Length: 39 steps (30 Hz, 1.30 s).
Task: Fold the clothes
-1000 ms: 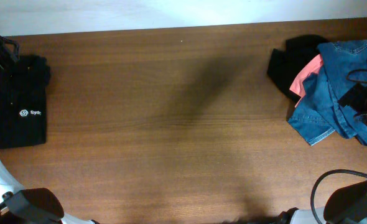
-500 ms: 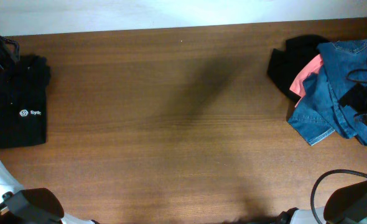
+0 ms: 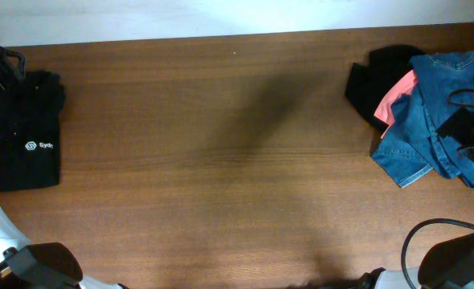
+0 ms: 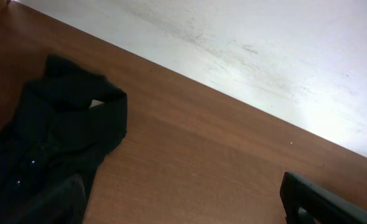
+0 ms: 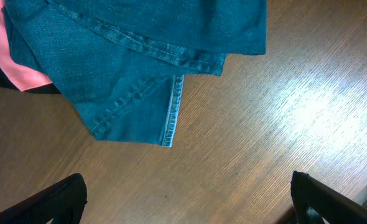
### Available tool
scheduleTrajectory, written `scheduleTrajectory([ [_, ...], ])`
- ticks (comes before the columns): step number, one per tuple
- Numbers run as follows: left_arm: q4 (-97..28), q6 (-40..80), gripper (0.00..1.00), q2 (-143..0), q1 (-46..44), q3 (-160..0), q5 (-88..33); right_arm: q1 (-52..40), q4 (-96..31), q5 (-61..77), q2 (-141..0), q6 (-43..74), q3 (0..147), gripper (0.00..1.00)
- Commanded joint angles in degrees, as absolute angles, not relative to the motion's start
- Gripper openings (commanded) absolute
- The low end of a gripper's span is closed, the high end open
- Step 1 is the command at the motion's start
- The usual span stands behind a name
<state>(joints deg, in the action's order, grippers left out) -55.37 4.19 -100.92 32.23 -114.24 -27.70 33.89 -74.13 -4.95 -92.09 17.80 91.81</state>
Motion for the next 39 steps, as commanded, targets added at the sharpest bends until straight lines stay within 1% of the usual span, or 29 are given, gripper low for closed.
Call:
scheduleTrajectory([
  [1,-55.44,4.71,1.0,-100.82,32.42,-114.67,-28.69,34.15,-74.15,-5.65,-92.47,18.06,91.9,0.98],
  [12,-55.44,4.71,1.0,-100.82,32.42,-114.67,-28.69,34.04,-74.13,-5.67,-91.37,18.06,91.88,0.99],
  [18,-55.44,4.71,1.0,-100.82,32.42,-114.67,-28.69,29.74,-74.15,-5.67,-86.67,18.06,91.88,0.99],
  [22,-55.44,4.71,1.0,-100.82,32.4,-114.67,-28.69,23.29,-74.13,-5.67,-82.59,18.06,91.88,0.99],
  [29,-55.44,4.71,1.0,-100.82,32.42,-114.67,-28.69,5.85,-74.13,-5.65,-74.11,18.06,91.88,0.99],
  [34,-55.44,4.71,1.0,-100.82,32.42,-114.67,-28.69,-8.54,-74.15,-5.65,-66.06,18.06,91.88,0.99],
  [37,-55.44,4.71,1.0,-100.82,32.42,-114.67,-28.69,-14.72,-74.15,-5.65,-60.73,18.06,91.88,0.99],
  [39,-55.44,4.71,1.0,-100.82,32.42,-114.67,-28.69,-17.3,-74.15,-5.65,-56.97,18.06,91.88,0.98],
])
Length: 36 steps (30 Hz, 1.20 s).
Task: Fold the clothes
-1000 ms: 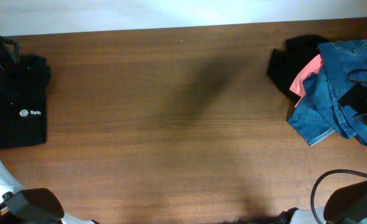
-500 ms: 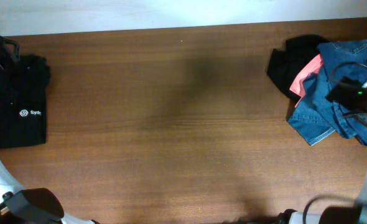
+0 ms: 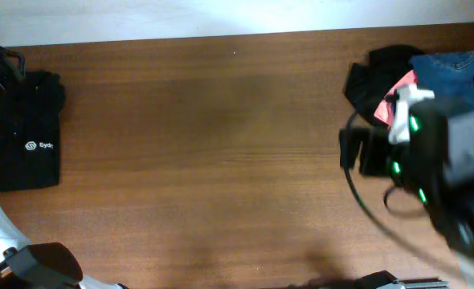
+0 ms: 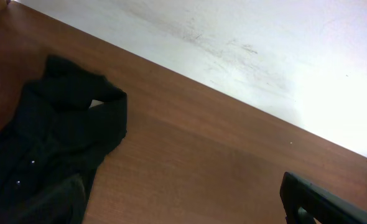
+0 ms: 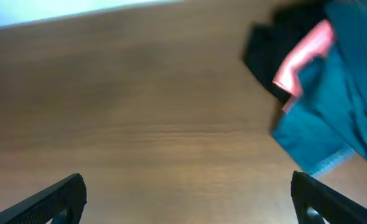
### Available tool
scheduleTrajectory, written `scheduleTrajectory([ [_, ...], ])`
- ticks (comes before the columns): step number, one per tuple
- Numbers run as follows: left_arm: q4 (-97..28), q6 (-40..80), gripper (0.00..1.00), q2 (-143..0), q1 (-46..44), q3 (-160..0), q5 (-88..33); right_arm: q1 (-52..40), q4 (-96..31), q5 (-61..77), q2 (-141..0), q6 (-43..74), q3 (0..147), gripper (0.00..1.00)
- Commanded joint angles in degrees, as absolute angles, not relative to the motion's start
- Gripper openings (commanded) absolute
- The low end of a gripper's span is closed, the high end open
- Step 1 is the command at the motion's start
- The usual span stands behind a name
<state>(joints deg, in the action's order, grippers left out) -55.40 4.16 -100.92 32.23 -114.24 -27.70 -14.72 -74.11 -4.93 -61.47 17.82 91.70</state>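
Note:
A folded black shirt with a white logo (image 3: 20, 132) lies at the table's left end, and its collar (image 4: 65, 124) shows in the left wrist view. My left gripper (image 3: 0, 60) hovers at that shirt's far edge, open and empty (image 4: 183, 208). At the right end lies a heap of blue jeans (image 3: 462, 68), a pink garment (image 3: 399, 90) and a black garment (image 3: 373, 76). My right gripper (image 3: 351, 152) is blurred, just left of the heap. It is open and holds nothing (image 5: 190, 202). The jeans (image 5: 345, 106) sit at the upper right of the right wrist view.
The brown wooden table (image 3: 221, 160) stretches bare between the two piles. A white wall (image 4: 264, 56) borders its far edge. The right arm's body and cable (image 3: 438, 168) cover the near part of the heap.
My right arm has moved from the table's right edge over the jeans hem to the left side of the heap. Its camera now looks across the table at the pile. The left arm is unchanged.

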Motion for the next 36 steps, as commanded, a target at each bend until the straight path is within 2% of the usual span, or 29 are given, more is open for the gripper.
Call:
scheduleTrajectory([
  [1,-55.44,4.71,1.0,-100.82,32.42,-114.67,-28.69,-18.26,-74.15,-5.65,-54.89,18.06,91.88,0.99],
  [12,-55.44,4.71,1.0,-100.82,32.4,-114.67,-28.69,-20.67,-74.17,-5.67,-43.4,18.06,91.88,0.99],
  [36,-55.42,4.71,1.0,-100.79,32.75,-114.67,-28.49,-20.4,-74.19,-5.65,-42.39,18.06,88.05,0.99],
])
